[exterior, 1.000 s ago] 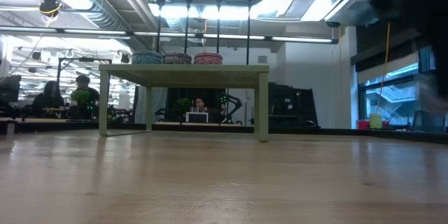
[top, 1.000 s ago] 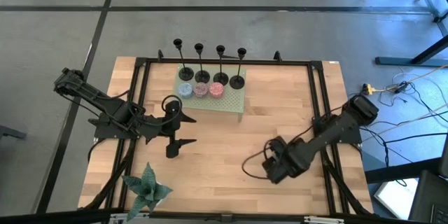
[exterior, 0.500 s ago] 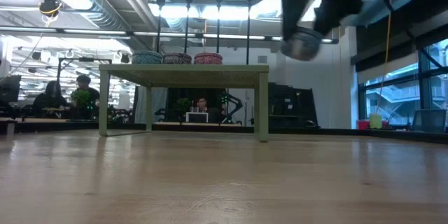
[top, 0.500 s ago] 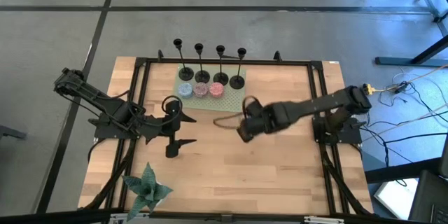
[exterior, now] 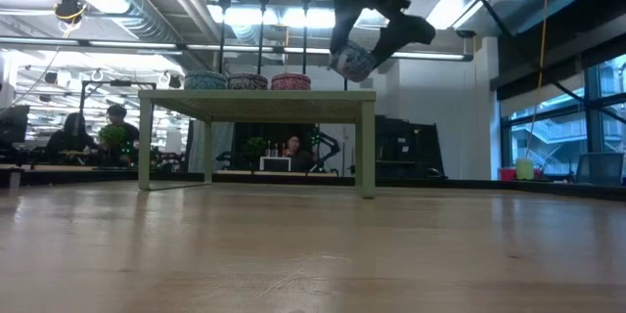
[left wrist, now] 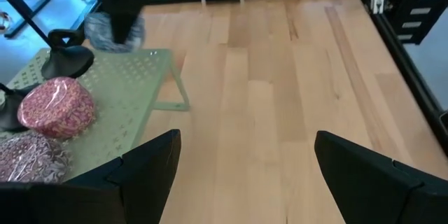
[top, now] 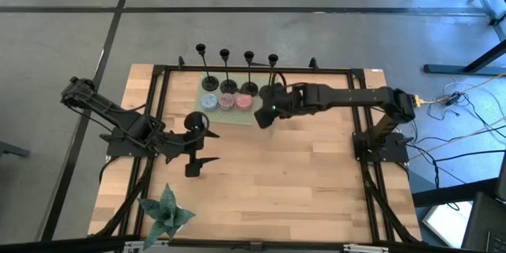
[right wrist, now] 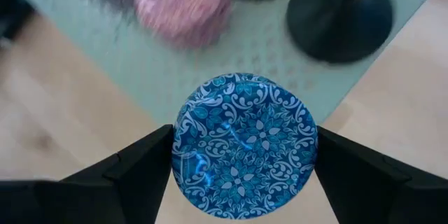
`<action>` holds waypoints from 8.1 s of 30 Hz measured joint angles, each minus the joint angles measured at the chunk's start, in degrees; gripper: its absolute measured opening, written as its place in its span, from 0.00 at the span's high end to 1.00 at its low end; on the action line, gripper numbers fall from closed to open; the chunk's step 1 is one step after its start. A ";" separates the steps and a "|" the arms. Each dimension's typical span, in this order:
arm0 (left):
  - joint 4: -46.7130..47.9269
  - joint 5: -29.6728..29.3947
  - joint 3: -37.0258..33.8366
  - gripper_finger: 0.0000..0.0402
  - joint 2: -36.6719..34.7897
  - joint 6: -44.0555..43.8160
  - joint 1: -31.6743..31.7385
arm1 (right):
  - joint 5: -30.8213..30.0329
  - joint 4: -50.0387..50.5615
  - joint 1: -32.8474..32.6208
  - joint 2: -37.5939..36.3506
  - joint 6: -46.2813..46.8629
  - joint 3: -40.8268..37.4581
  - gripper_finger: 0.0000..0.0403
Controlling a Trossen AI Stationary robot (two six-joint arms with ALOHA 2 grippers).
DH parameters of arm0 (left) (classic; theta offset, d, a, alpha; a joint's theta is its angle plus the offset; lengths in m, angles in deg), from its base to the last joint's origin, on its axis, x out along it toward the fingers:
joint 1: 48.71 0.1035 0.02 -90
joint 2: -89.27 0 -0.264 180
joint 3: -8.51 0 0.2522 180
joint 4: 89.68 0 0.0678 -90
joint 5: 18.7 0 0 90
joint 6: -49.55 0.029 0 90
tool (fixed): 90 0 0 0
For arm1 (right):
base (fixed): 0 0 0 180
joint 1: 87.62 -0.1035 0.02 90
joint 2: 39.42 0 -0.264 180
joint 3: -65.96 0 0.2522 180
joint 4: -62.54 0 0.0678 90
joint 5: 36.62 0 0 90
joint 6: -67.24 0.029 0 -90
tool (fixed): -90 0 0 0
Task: Pick & Place candle stick holders
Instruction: Put the blue candle on the shelf aligned with the other candles
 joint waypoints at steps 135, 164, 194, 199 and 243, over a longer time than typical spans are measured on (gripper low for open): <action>1.63 0.13 0.00 0.19 0.00 -4.13 0.00 | -2.79 -2.69 2.88 3.26 -27.97 -0.02 0.13; 1.41 0.35 -0.01 0.19 0.00 -4.13 0.00 | 12.50 -0.93 -1.71 -0.92 -23.89 -0.07 0.13; 1.46 2.92 -0.02 0.19 0.00 -1.55 0.02 | -5.63 -6.37 -15.59 -3.27 -11.62 -11.56 0.13; 1.19 3.25 -0.02 0.19 0.00 -1.98 0.02 | -5.41 -6.55 -14.37 -3.19 -11.11 -11.82 0.16; 3.62 -7.90 0.00 0.99 0.02 -8.14 0.07 | -7.51 -15.71 -2.80 -0.85 -28.62 -12.02 0.99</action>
